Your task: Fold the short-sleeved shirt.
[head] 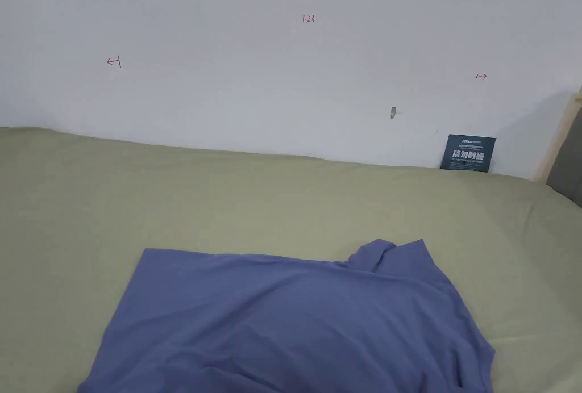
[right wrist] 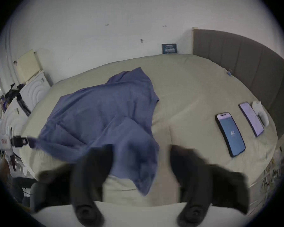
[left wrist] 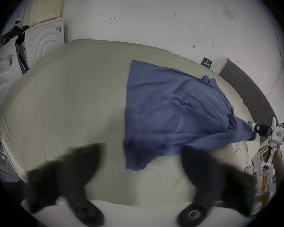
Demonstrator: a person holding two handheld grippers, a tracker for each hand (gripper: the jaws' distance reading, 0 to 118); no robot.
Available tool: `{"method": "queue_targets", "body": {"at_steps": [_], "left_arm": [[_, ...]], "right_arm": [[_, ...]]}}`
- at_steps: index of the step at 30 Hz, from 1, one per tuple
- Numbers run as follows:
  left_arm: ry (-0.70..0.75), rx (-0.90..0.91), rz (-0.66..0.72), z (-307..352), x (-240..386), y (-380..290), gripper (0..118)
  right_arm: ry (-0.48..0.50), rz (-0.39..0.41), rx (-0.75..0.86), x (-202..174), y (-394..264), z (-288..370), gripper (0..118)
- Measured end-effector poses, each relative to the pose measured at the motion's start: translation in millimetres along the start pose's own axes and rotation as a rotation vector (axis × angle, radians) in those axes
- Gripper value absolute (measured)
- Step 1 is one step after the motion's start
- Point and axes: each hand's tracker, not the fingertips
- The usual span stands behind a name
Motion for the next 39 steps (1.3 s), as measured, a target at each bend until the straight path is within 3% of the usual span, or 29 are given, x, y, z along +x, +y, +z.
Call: {"method": "queue_targets", "body": {"at_steps": [1,3,6,9,11,12,13,14,16,18,20,26,32,33,34,36,37,39], "left_arm": [[-0.016,-0.006,-0.002,3.2,1.0,-3.4,118],[-0.064,0.006,0.008,11.7,3.5,-6.0,118],[-0.027,0.004,-0.025,14.5,11.5,-3.9,118],[-0.031,0.042,-0.046,25.3,43.0,0.7,118],[0.011,0.048,-0.059,27.8,72.3,1.9,98],[0.018,0.05,-0.071,28.4,87.7,0.1,77],[0.031,0.049,-0.081,21.2,95.3,-3.0,32],[0.06,0.063,-0.103,18.5,108.5,-9.1,2],[0.14,0.082,-0.136,17.9,136.9,-26.1,0],[0.113,0.05,-0.127,19.7,165.0,-45.3,0],[0.087,0.03,-0.109,21.8,181.2,-66.4,0],[0.067,-0.032,-0.13,16.8,199.4,-101.8,0],[0.017,0.067,0.009,29.4,146.2,-66.4,0],[0.009,0.117,0.064,30.0,125.3,-56.5,3],[0.017,0.149,0.092,30.9,106.8,-49.1,34],[0.091,0.117,0.134,26.4,72.3,-33.8,111],[0.127,0.082,0.158,20.7,55.8,-27.9,118],[0.132,0.134,0.22,20.7,31.6,-20.5,118]], "right_arm": [[0.005,-0.018,-0.001,1.4,-1.8,1.8,80],[0.028,-0.034,0.012,-4.3,-5.2,11.6,80],[-0.003,-0.018,0.031,-24.9,-5.7,25.3,80],[-0.01,0.008,0.047,-60.2,-7.9,35.3,80],[-0.016,0.022,0.047,-85.3,-14.1,39.6,78],[-0.035,0.04,0.031,-101.6,-19.9,39.3,78],[-0.045,0.047,0.023,-116.3,-26.7,38.9,77],[-0.045,0.058,0.01,-128.6,-32.5,43.3,67],[-0.064,0.127,-0.008,-156.2,-50.6,44.7,1],[-0.091,0.208,0.001,-168.5,-73.7,30.2,1],[-0.023,0.156,-0.03,-176.4,-93.5,28.1,1],[-0.007,0.176,-0.091,-184.1,-123.8,27.3,1],[-0.004,0.153,-0.052,-158.7,-105.8,37.5,1],[-0.009,0.139,-0.025,-149.6,-100.6,40.1,1],[-0.018,0.134,-0.007,-156.5,-84.1,59.4,1],[-0.032,0.12,0.008,-139.7,-72.8,62.1,1],[-0.039,0.107,0.017,-130.5,-68.6,62.1,1],[-0.058,0.062,0.027,-113.2,-64.3,52.2,1]]}}
